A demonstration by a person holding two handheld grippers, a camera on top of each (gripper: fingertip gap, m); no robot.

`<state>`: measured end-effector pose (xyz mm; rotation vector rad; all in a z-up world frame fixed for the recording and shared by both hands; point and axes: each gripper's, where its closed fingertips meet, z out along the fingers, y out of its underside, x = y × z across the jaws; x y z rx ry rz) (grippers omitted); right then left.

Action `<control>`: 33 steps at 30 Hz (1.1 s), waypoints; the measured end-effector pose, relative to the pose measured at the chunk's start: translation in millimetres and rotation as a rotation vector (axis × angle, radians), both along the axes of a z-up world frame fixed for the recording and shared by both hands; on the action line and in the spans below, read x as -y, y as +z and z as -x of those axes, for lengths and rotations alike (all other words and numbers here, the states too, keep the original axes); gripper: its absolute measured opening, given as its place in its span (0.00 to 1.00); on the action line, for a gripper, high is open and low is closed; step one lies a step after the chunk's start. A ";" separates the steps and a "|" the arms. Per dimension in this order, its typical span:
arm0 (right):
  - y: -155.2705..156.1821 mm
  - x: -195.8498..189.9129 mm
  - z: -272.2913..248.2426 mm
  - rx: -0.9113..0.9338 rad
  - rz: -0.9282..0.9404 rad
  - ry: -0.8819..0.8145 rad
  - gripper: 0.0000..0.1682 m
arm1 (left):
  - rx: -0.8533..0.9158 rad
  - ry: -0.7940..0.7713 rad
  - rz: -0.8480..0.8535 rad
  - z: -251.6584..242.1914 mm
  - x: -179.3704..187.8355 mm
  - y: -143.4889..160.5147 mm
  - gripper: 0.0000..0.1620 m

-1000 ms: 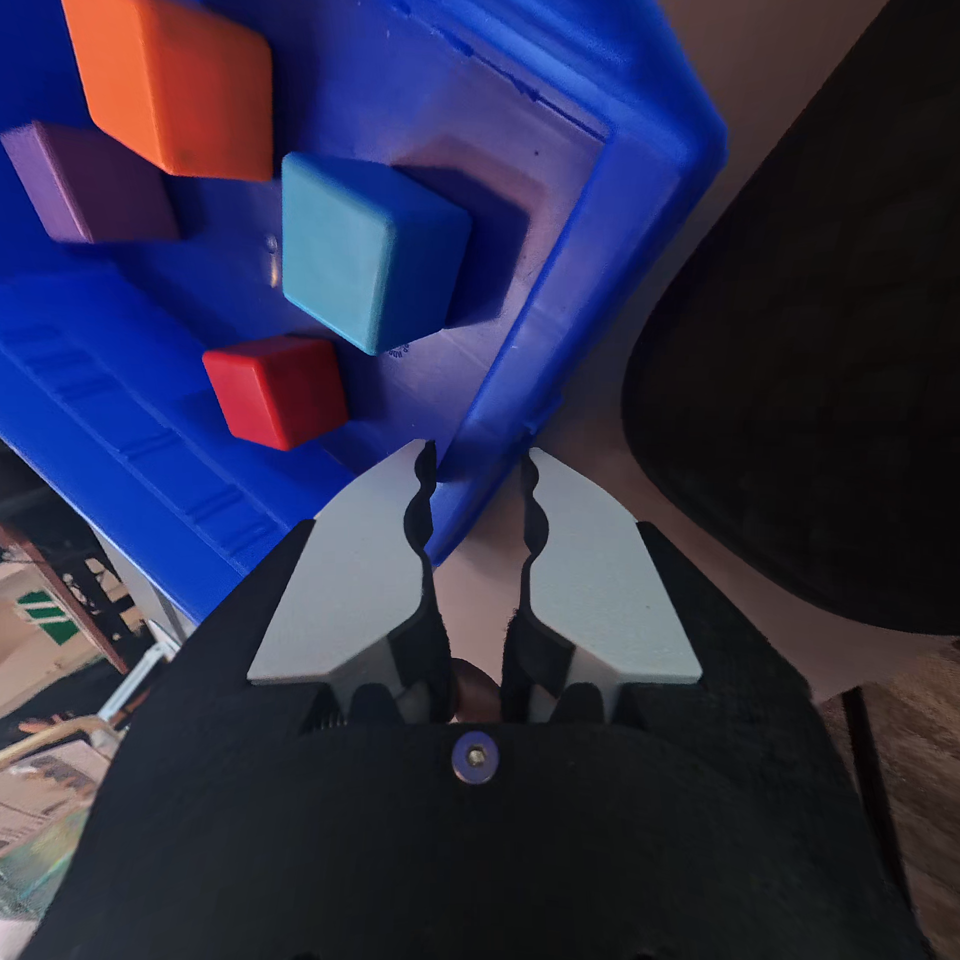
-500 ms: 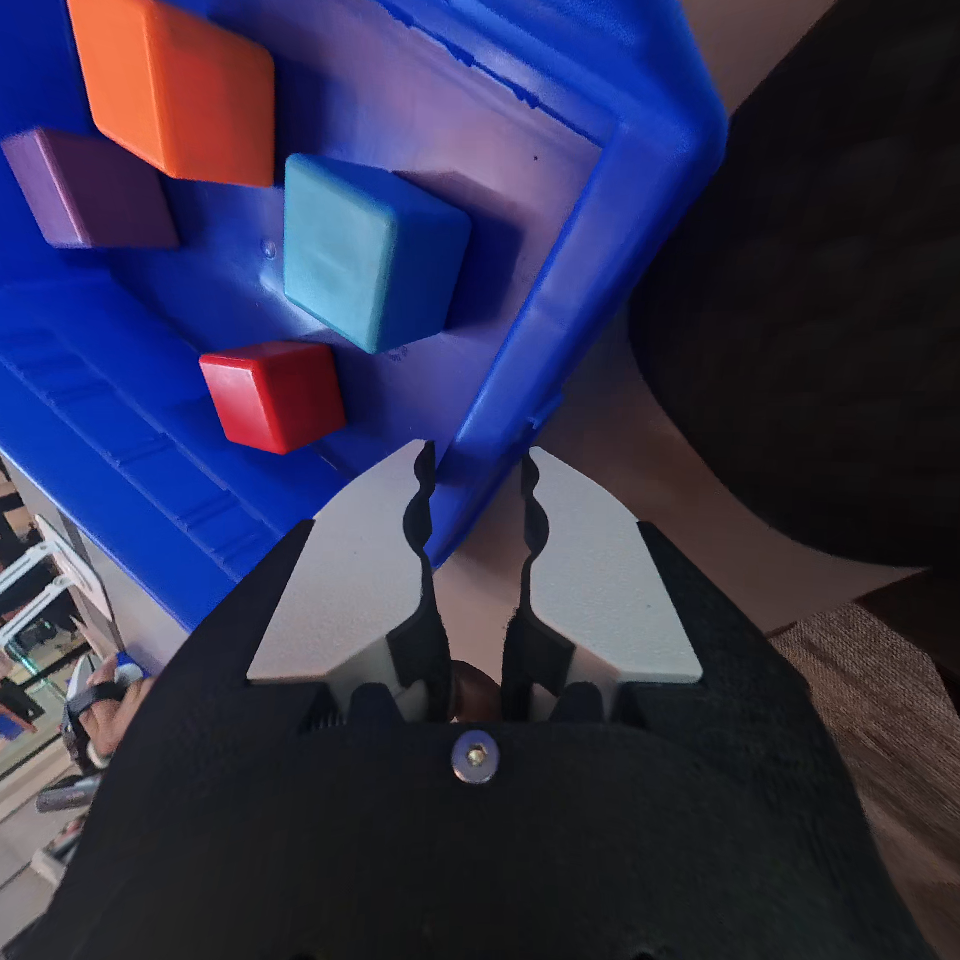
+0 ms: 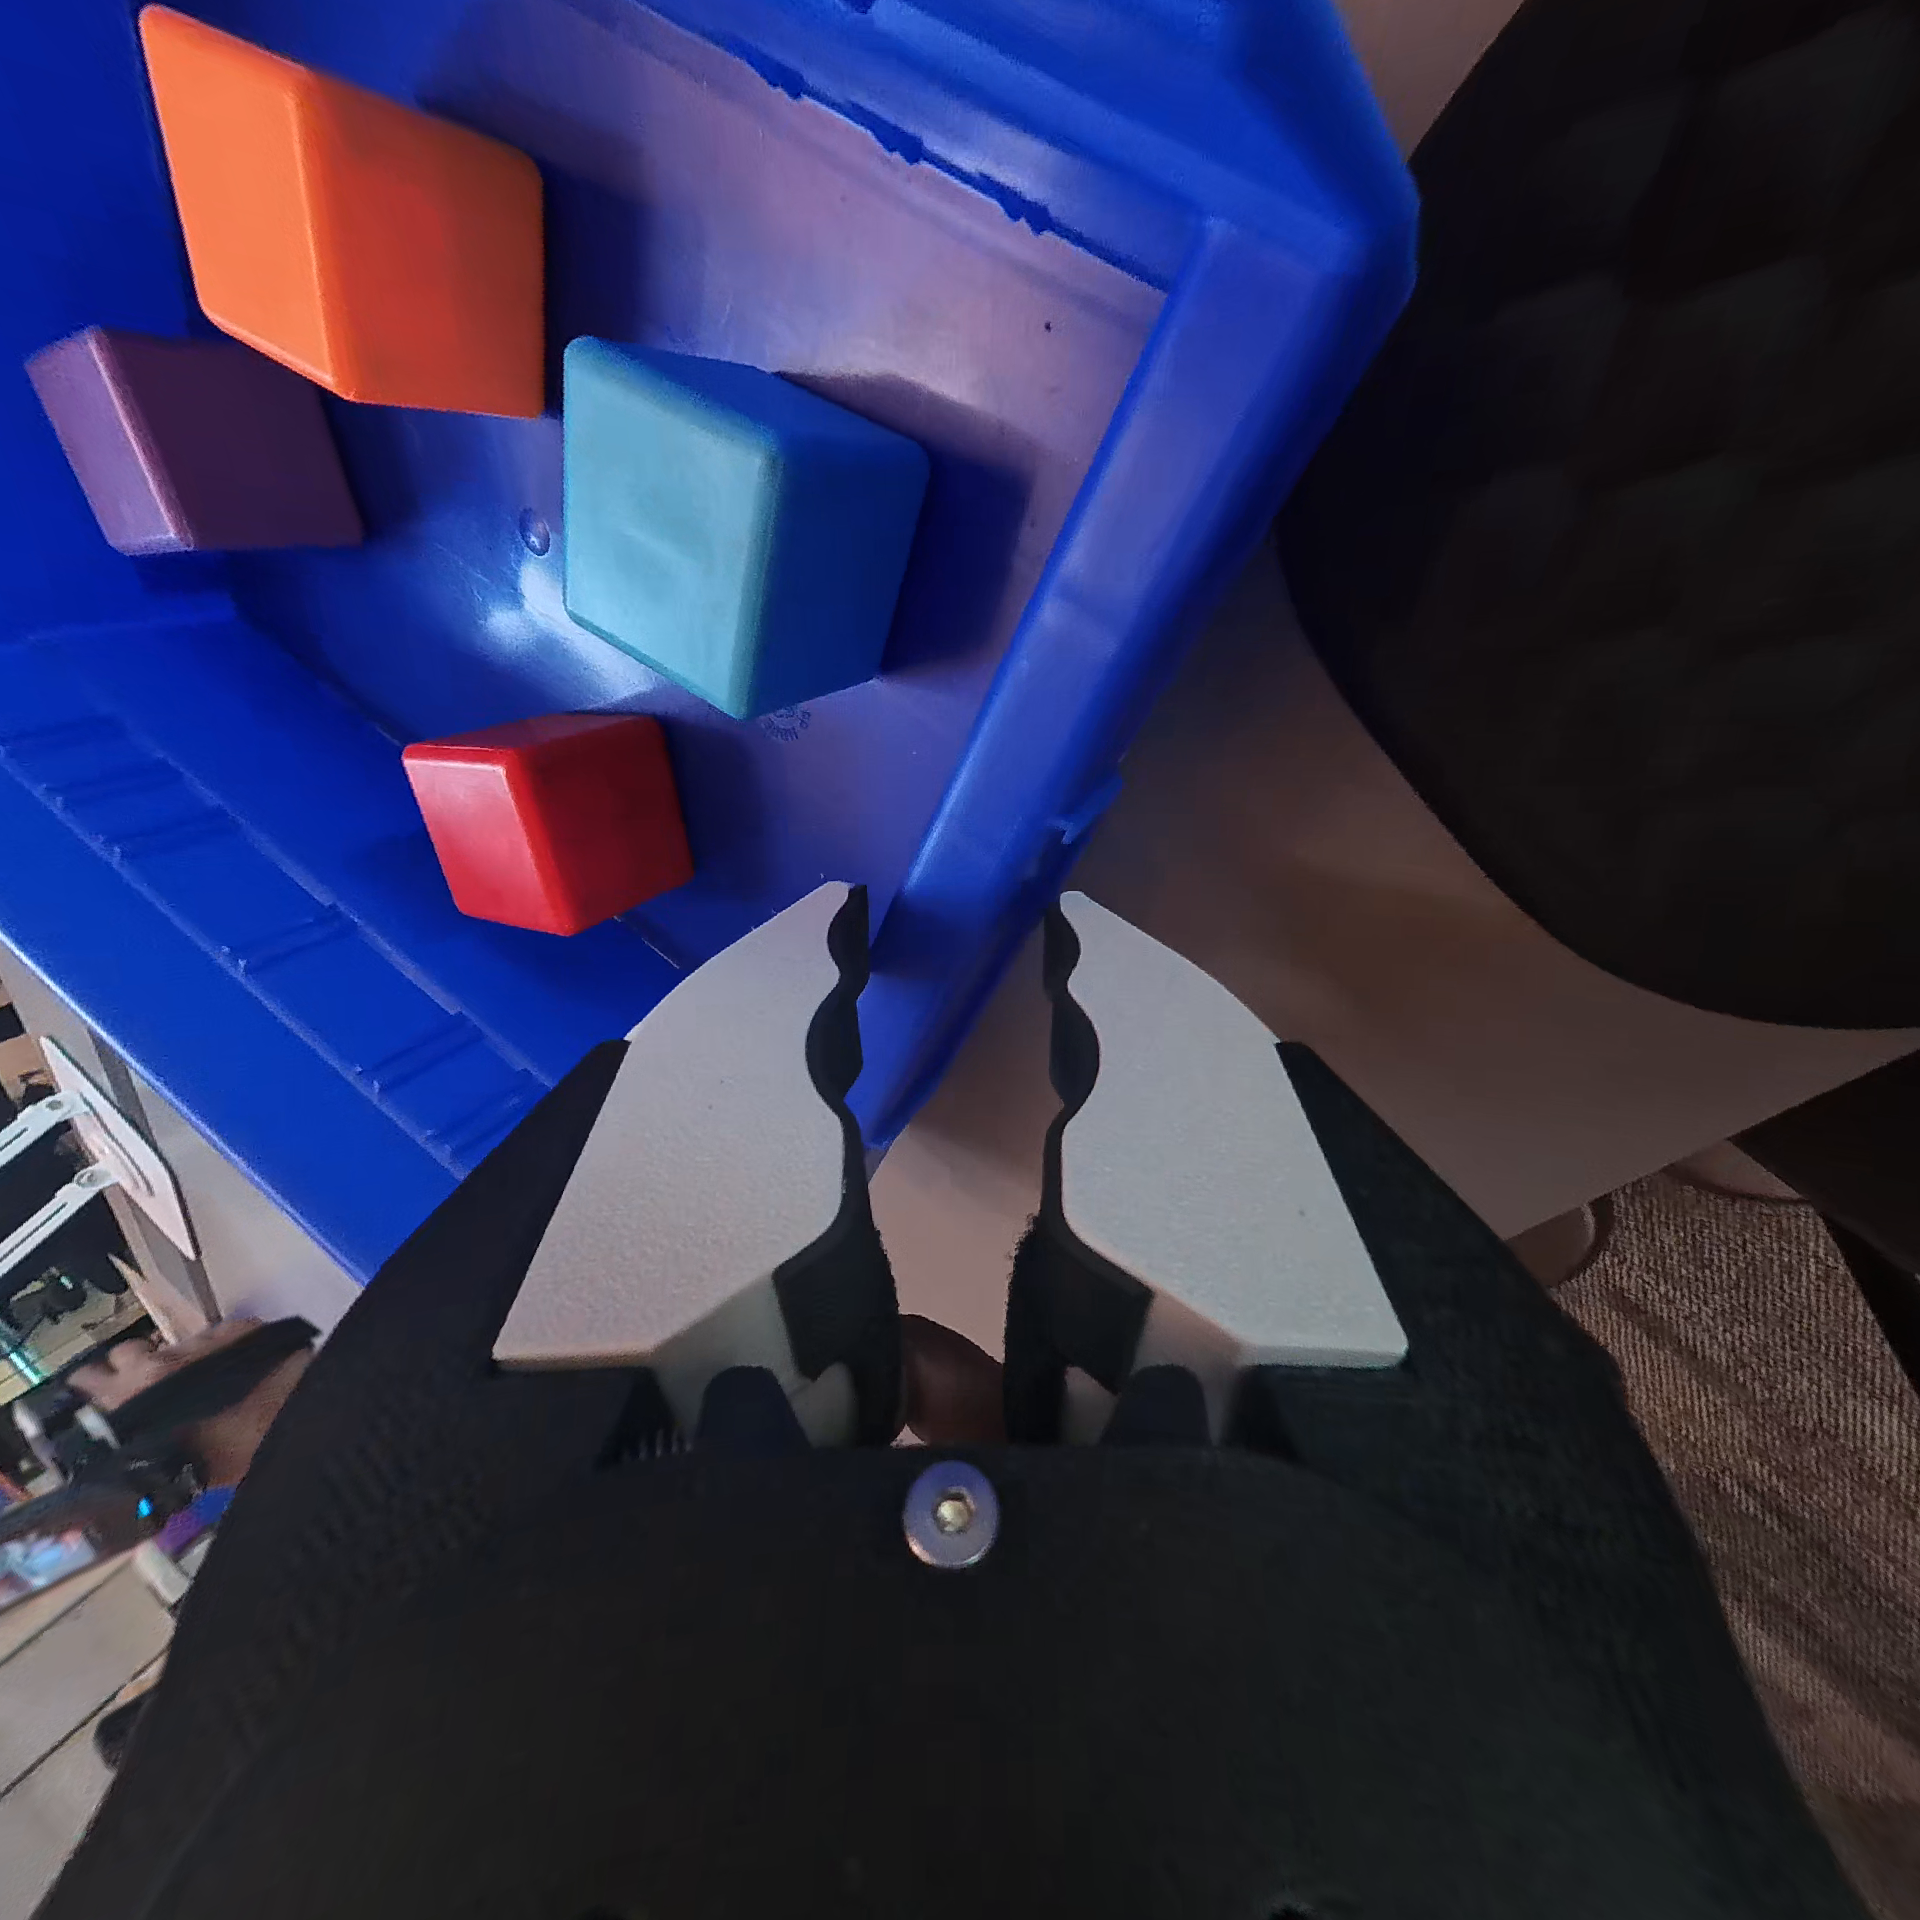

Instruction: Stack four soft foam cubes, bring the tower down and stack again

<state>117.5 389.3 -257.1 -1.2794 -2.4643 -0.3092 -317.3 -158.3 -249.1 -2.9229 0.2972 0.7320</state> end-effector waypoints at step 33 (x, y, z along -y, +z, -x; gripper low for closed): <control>90.2 75.7 84.1 -0.703 0.419 -0.294 0.89 | 0.214 0.283 -0.847 -4.8 -102.2 76.6 0.83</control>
